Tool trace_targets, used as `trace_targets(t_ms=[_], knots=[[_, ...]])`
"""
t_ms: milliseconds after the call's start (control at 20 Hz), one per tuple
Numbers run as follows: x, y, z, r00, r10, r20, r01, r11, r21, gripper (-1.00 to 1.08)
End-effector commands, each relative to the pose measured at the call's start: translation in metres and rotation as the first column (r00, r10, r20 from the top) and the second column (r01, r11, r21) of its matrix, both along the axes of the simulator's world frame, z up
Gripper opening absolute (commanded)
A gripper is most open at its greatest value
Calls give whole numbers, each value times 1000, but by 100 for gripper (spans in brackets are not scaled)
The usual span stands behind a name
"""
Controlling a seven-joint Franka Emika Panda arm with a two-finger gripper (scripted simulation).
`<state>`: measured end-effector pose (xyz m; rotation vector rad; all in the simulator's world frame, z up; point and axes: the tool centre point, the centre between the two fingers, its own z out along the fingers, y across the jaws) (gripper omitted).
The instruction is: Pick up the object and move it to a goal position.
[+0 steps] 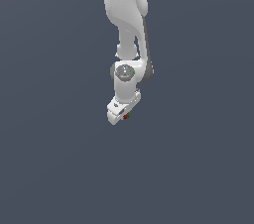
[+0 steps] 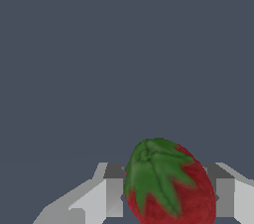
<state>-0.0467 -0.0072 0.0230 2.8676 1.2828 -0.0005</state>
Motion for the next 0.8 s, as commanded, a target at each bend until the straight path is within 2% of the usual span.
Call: trace_targets(t_ms=[0,450,750], knots=[[0,0,0,1000,0,0,0,1000,0,-100],[0,-1,1,1000,0,1,0,1000,0,-100],[-3,-21,15,1000,0,1,0,1000,0,-100]])
